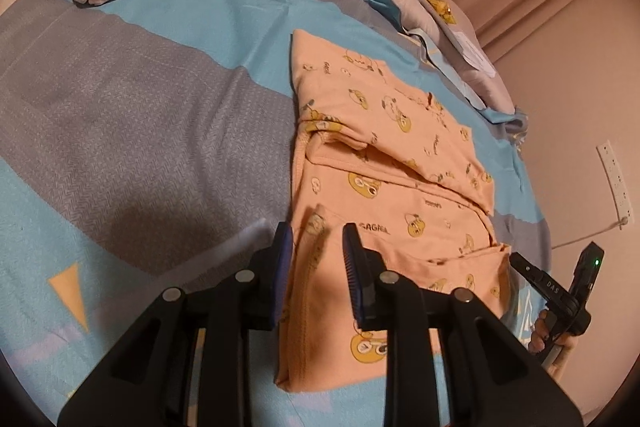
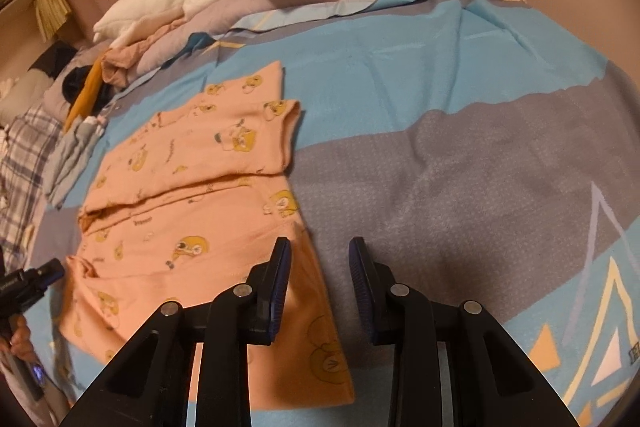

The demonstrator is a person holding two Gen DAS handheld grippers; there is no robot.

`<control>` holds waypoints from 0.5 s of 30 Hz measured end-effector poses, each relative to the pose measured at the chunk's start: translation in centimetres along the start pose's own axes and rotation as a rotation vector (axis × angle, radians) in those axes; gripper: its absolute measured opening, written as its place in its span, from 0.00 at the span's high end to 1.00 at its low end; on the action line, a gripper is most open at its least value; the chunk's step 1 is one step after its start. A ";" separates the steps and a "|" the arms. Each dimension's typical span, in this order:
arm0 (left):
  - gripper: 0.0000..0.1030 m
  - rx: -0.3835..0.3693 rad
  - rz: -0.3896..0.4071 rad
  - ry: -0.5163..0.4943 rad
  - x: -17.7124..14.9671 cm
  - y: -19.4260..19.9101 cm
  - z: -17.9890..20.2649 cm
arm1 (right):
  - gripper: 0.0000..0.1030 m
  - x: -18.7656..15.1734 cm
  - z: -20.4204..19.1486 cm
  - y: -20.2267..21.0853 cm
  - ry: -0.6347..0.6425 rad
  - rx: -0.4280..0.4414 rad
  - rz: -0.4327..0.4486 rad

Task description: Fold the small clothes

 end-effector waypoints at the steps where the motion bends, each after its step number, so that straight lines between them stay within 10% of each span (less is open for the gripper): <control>1: 0.75 0.003 -0.005 -0.013 -0.1 -0.1 0.2 | 0.68 -0.1 -0.2 -0.1 0.004 0.007 -0.008; 15: 0.75 0.050 -0.052 -0.067 -0.1 -3.7 0.2 | 0.70 -0.4 -1.3 -2.9 0.019 -0.018 -0.058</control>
Point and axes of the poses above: each gripper's, at about its wrist camera, not at the fingertips, and y roughly against the way its jaws point, z to its right, x to its top, the point moved 8 cm from there along -y, roughly the way its jaws point, and after that the axes turned 9 degrees about -y, right-handed, at the moved point
